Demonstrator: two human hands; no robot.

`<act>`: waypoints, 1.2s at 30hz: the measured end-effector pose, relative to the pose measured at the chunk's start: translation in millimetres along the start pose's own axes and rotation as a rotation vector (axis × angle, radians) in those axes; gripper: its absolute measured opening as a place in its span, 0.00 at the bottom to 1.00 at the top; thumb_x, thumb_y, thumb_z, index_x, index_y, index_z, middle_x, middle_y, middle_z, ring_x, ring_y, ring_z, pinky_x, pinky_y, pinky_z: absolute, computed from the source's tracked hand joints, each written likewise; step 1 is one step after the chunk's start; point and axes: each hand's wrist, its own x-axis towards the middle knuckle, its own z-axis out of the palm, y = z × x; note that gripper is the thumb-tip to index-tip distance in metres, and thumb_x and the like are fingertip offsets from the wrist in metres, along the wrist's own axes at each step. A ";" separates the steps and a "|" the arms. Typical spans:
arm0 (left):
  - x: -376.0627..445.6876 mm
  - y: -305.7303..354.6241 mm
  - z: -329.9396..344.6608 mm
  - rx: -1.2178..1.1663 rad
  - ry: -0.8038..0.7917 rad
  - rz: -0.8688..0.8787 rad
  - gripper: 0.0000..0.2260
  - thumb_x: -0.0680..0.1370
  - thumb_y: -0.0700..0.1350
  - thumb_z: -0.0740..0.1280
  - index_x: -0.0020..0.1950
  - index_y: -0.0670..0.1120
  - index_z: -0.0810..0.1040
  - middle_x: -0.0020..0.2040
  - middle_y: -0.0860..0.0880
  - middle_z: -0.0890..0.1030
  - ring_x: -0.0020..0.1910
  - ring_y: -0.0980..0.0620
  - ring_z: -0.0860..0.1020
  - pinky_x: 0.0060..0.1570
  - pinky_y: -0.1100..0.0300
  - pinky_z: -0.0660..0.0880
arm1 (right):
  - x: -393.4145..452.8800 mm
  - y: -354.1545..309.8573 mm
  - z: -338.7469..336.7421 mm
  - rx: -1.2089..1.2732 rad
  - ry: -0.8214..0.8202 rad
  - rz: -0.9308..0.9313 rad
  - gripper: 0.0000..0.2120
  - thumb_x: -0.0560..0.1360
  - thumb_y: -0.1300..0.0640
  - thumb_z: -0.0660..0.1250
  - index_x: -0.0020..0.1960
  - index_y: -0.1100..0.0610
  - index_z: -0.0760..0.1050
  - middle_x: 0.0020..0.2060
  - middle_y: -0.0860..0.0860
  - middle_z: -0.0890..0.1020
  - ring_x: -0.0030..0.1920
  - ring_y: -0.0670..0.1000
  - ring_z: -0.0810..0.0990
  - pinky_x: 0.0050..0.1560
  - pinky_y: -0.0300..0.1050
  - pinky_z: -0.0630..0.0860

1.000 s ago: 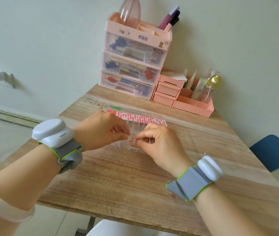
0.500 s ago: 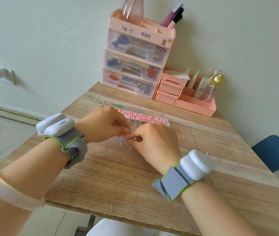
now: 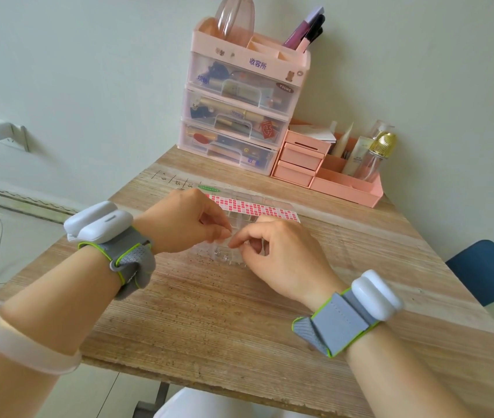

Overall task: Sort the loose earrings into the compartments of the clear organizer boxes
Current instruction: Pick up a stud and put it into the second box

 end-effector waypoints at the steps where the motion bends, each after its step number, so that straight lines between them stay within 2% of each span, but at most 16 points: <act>1: 0.1 0.1 0.0 -0.001 0.001 -0.002 0.03 0.73 0.49 0.69 0.44 0.55 0.82 0.37 0.54 0.83 0.39 0.60 0.80 0.45 0.66 0.75 | -0.6 -0.6 -0.4 -0.017 -0.026 -0.010 0.11 0.74 0.54 0.61 0.47 0.42 0.80 0.33 0.41 0.71 0.39 0.43 0.70 0.37 0.42 0.70; 5: 0.0 0.7 0.1 -0.001 0.002 -0.004 0.03 0.73 0.48 0.69 0.44 0.54 0.82 0.37 0.53 0.83 0.39 0.61 0.79 0.44 0.68 0.74 | -2.0 -1.5 0.5 -0.071 -0.100 -0.032 0.15 0.75 0.56 0.58 0.52 0.41 0.79 0.33 0.38 0.68 0.42 0.42 0.68 0.34 0.40 0.66; 9: -0.3 -0.2 -0.2 -0.010 0.002 -0.001 0.04 0.73 0.48 0.69 0.45 0.52 0.83 0.38 0.52 0.84 0.38 0.59 0.80 0.44 0.68 0.74 | -1.4 -0.8 3.5 -0.074 -0.146 -0.037 0.17 0.75 0.55 0.57 0.54 0.39 0.78 0.35 0.40 0.69 0.42 0.43 0.68 0.37 0.42 0.68; 11: 0.0 -0.1 -0.1 -0.013 0.003 0.001 0.04 0.73 0.48 0.69 0.45 0.53 0.83 0.37 0.53 0.84 0.38 0.59 0.80 0.43 0.70 0.74 | -1.0 -0.5 4.1 -0.040 -0.128 -0.026 0.15 0.75 0.55 0.58 0.53 0.39 0.79 0.35 0.41 0.71 0.41 0.43 0.69 0.40 0.44 0.71; 14: -0.4 -1.0 -0.3 -0.016 0.000 0.005 0.04 0.73 0.48 0.69 0.45 0.53 0.83 0.38 0.53 0.84 0.38 0.59 0.80 0.44 0.69 0.74 | -1.0 -2.2 4.1 -0.003 -0.060 -0.028 0.14 0.75 0.55 0.59 0.51 0.39 0.79 0.33 0.40 0.71 0.37 0.40 0.68 0.38 0.43 0.71; 18: -0.5 -1.0 -1.2 -0.012 -0.011 0.008 0.05 0.73 0.47 0.69 0.47 0.54 0.83 0.39 0.52 0.84 0.39 0.58 0.81 0.44 0.68 0.75 | -3.0 -6.7 3.7 -0.102 -0.060 -0.085 0.17 0.75 0.55 0.57 0.56 0.37 0.76 0.33 0.41 0.69 0.38 0.42 0.69 0.36 0.43 0.72; 21: 0.4 -0.3 -1.9 -0.016 -0.016 0.014 0.06 0.73 0.47 0.69 0.47 0.53 0.83 0.39 0.51 0.84 0.37 0.58 0.80 0.41 0.71 0.73 | -2.2 -7.2 4.6 -0.144 -0.061 -0.102 0.18 0.75 0.55 0.56 0.57 0.38 0.75 0.33 0.40 0.68 0.40 0.43 0.68 0.38 0.43 0.73; 25: 1.6 -0.9 -2.2 -0.027 -0.020 0.013 0.06 0.73 0.47 0.68 0.48 0.53 0.83 0.38 0.51 0.84 0.38 0.62 0.78 0.41 0.71 0.73 | -2.4 -6.8 4.1 -0.145 -0.022 -0.121 0.17 0.74 0.56 0.57 0.56 0.39 0.76 0.33 0.41 0.69 0.39 0.42 0.68 0.35 0.42 0.71; 29: 3.2 -2.2 -2.7 -0.025 -0.027 0.009 0.06 0.73 0.47 0.68 0.47 0.53 0.83 0.38 0.52 0.84 0.35 0.65 0.77 0.40 0.72 0.73 | -3.6 -7.4 4.2 -0.141 -0.004 -0.143 0.18 0.74 0.57 0.57 0.56 0.39 0.76 0.31 0.39 0.67 0.38 0.42 0.67 0.33 0.41 0.70; 33: 5.2 -2.4 -3.8 -0.028 -0.045 0.003 0.05 0.73 0.48 0.69 0.47 0.53 0.83 0.37 0.54 0.83 0.33 0.66 0.77 0.40 0.72 0.75 | -3.2 -7.5 5.4 -0.144 -0.004 -0.167 0.17 0.74 0.57 0.58 0.53 0.40 0.78 0.30 0.36 0.65 0.38 0.41 0.67 0.32 0.40 0.66; 36: 5.5 -2.3 -3.7 -0.033 -0.046 -0.005 0.06 0.73 0.48 0.69 0.47 0.53 0.83 0.37 0.53 0.84 0.33 0.65 0.78 0.42 0.69 0.77 | -4.0 -6.7 5.3 -0.169 -0.019 -0.169 0.16 0.74 0.57 0.58 0.52 0.40 0.79 0.30 0.36 0.65 0.39 0.41 0.66 0.32 0.39 0.64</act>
